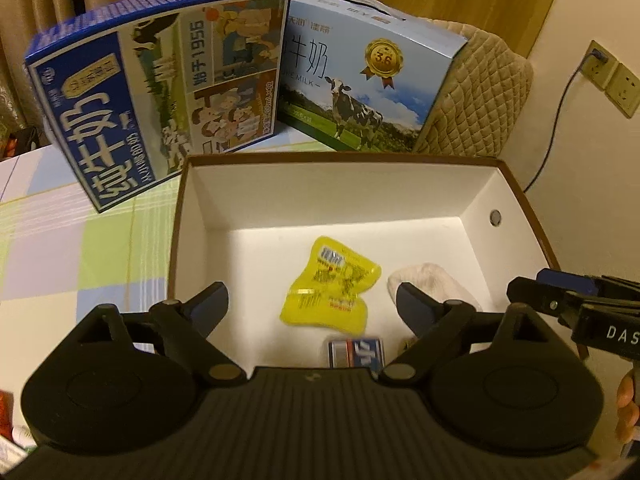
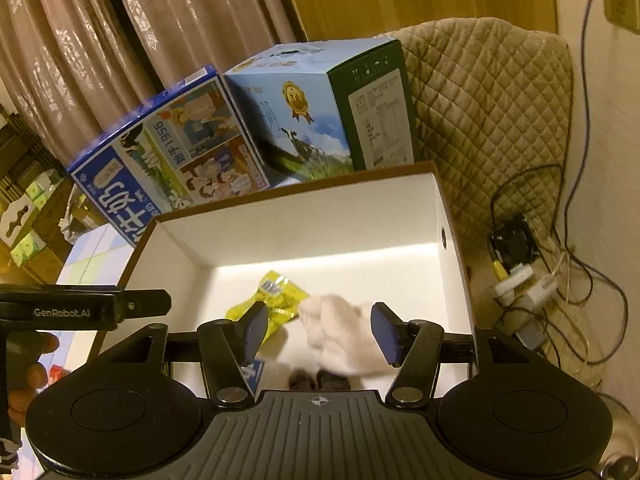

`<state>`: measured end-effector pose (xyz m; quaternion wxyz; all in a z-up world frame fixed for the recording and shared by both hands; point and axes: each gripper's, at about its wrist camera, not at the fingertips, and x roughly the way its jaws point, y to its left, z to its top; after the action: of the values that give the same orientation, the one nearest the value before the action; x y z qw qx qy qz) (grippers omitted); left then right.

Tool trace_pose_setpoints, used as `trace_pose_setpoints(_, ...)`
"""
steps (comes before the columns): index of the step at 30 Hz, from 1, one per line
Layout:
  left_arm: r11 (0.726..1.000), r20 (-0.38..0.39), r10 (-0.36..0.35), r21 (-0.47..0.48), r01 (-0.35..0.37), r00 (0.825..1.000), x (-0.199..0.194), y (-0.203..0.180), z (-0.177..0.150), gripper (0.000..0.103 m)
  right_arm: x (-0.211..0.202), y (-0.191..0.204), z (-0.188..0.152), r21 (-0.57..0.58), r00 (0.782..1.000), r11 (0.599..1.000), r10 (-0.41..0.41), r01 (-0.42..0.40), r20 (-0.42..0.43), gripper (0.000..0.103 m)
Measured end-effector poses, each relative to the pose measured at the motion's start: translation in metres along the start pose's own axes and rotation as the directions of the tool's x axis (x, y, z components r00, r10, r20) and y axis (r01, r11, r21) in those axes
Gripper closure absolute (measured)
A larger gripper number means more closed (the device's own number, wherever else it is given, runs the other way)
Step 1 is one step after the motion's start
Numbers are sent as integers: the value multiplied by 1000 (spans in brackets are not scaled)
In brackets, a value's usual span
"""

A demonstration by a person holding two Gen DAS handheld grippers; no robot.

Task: Organize objects
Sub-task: 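Carry the packet and glove into the cardboard box and open both tools, then withdraw both tools from the cardboard box toward the table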

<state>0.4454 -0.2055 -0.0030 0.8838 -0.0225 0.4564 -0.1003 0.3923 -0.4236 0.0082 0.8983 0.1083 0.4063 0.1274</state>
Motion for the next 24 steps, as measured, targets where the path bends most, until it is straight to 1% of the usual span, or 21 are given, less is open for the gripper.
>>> trace_pose_setpoints(6, 1000, 6, 0, -11, 0, 1000, -29, 0, -25, 14, -27, 4, -20, 26, 1000, 1000, -2, 2, 8, 48)
trace_pose_setpoints(8, 1000, -4, -2, -18, 2, 1000, -37, 1, -33, 14, -36, 7, -24, 30, 1000, 1000, 2, -2, 9, 48)
trace_pose_setpoints(14, 999, -20, -15, -36, 14, 1000, -60, 3, -57, 14, -58, 19, -36, 25, 1000, 1000, 7, -7, 19, 48)
trace_pose_setpoints(24, 998, -9, -24, -51, 24, 1000, -102, 15, -92, 14, -87, 47, -62, 2, 1000, 1000, 13, -13, 23, 48)
